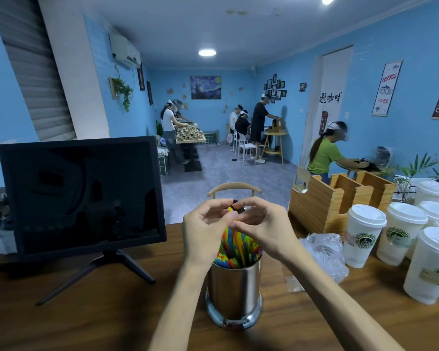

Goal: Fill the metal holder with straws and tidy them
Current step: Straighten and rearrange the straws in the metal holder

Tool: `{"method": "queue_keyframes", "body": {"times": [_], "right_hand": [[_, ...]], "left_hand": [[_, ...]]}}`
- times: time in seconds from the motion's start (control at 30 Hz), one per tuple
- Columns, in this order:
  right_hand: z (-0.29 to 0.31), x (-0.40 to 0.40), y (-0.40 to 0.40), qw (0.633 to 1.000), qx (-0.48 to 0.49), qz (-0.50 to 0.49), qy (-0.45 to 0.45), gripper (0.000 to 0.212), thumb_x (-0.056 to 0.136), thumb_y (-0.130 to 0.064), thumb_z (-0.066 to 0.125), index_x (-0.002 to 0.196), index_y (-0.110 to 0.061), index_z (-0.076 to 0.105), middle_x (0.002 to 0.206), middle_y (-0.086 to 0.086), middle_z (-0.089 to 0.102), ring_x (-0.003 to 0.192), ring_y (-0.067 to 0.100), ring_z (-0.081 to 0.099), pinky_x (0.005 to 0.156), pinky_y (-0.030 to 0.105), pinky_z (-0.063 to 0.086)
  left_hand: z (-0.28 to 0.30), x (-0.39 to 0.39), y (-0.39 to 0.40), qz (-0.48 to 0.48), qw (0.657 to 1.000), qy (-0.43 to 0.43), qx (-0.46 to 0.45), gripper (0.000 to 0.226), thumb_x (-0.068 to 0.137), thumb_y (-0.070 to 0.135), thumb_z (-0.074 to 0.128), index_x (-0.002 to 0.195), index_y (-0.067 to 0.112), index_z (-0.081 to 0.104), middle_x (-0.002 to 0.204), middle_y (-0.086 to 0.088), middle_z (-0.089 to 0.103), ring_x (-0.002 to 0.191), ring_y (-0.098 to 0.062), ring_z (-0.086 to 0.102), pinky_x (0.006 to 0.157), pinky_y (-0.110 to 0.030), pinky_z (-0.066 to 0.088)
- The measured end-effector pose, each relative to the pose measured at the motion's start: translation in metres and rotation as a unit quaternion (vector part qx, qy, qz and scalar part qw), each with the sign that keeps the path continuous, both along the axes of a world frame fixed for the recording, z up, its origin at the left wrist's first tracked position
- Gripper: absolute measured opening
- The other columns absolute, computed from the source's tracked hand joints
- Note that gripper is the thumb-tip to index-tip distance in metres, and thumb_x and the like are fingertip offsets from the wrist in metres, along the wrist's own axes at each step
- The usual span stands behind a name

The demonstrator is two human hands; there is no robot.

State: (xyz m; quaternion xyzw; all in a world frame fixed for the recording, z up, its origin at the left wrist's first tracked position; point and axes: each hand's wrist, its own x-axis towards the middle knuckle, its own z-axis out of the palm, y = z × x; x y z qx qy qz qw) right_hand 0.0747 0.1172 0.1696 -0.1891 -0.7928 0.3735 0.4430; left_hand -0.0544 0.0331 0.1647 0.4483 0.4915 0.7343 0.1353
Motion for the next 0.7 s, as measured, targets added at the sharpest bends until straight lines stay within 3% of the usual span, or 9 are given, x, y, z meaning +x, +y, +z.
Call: {"method": "queue_keyframes", "body": {"times": [0.13, 0.23, 0.33, 0.4, 0.5, 0.7], "right_hand": [[0.003, -0.002, 0.0, 1.0, 0.002, -0.018, 0.018, 0.023, 0.081, -0.011, 0.085, 0.1, -0.012, 0.073, 0.08, -0.002, 0.079, 0.077, 0.009, 0.076, 0.074, 0.023, 0.06], [0.007, -0.003, 0.003, 0.999, -0.006, -0.026, 0.03, 0.023, 0.08, -0.009, 0.086, 0.1, -0.014, 0.074, 0.081, 0.001, 0.079, 0.079, 0.013, 0.077, 0.078, 0.031, 0.063], [0.015, -0.004, 0.006, 0.998, -0.019, -0.023, 0.057, 0.028, 0.077, -0.005, 0.087, 0.096, -0.022, 0.074, 0.082, 0.002, 0.079, 0.08, 0.014, 0.077, 0.078, 0.03, 0.062], [0.02, -0.004, 0.007, 0.997, -0.021, -0.023, 0.07, 0.029, 0.076, -0.003, 0.087, 0.095, -0.021, 0.075, 0.081, 0.003, 0.079, 0.077, 0.013, 0.077, 0.075, 0.025, 0.06], [0.025, -0.006, 0.007, 0.997, -0.012, -0.023, 0.075, 0.029, 0.077, -0.004, 0.087, 0.102, -0.015, 0.077, 0.082, 0.003, 0.079, 0.079, 0.013, 0.077, 0.075, 0.024, 0.061], [0.031, -0.006, 0.009, 0.993, -0.05, 0.007, 0.11, 0.034, 0.08, -0.005, 0.084, 0.11, -0.015, 0.075, 0.09, 0.002, 0.08, 0.087, 0.014, 0.077, 0.074, 0.028, 0.063]], "left_hand": [[-0.003, 0.001, 0.003, -0.037, 0.995, -0.092, 0.017, 0.025, 0.08, -0.006, 0.079, 0.096, 0.013, 0.074, 0.099, 0.004, 0.078, 0.092, -0.014, 0.075, 0.078, -0.023, 0.058], [-0.009, 0.0, 0.003, -0.062, 0.99, -0.124, 0.014, 0.028, 0.082, -0.003, 0.078, 0.103, 0.015, 0.072, 0.102, 0.004, 0.076, 0.099, -0.015, 0.074, 0.08, -0.022, 0.057], [-0.022, -0.007, 0.006, -0.056, 0.997, -0.036, -0.039, 0.036, 0.077, 0.008, 0.086, 0.105, 0.026, 0.074, 0.101, 0.007, 0.077, 0.098, -0.011, 0.072, 0.084, -0.025, 0.057], [-0.027, -0.007, 0.009, -0.053, 0.993, 0.043, -0.091, 0.029, 0.076, 0.018, 0.087, 0.101, 0.031, 0.077, 0.098, 0.009, 0.078, 0.097, -0.012, 0.072, 0.086, -0.031, 0.056], [-0.027, -0.006, 0.011, -0.046, 0.993, 0.031, -0.105, 0.016, 0.082, 0.016, 0.083, 0.095, 0.025, 0.08, 0.093, 0.007, 0.079, 0.092, -0.011, 0.074, 0.085, -0.03, 0.055], [-0.026, -0.013, 0.011, -0.074, 0.988, 0.029, -0.135, 0.016, 0.08, 0.016, 0.084, 0.086, 0.03, 0.081, 0.089, 0.004, 0.079, 0.089, -0.013, 0.075, 0.082, -0.03, 0.057]]}}
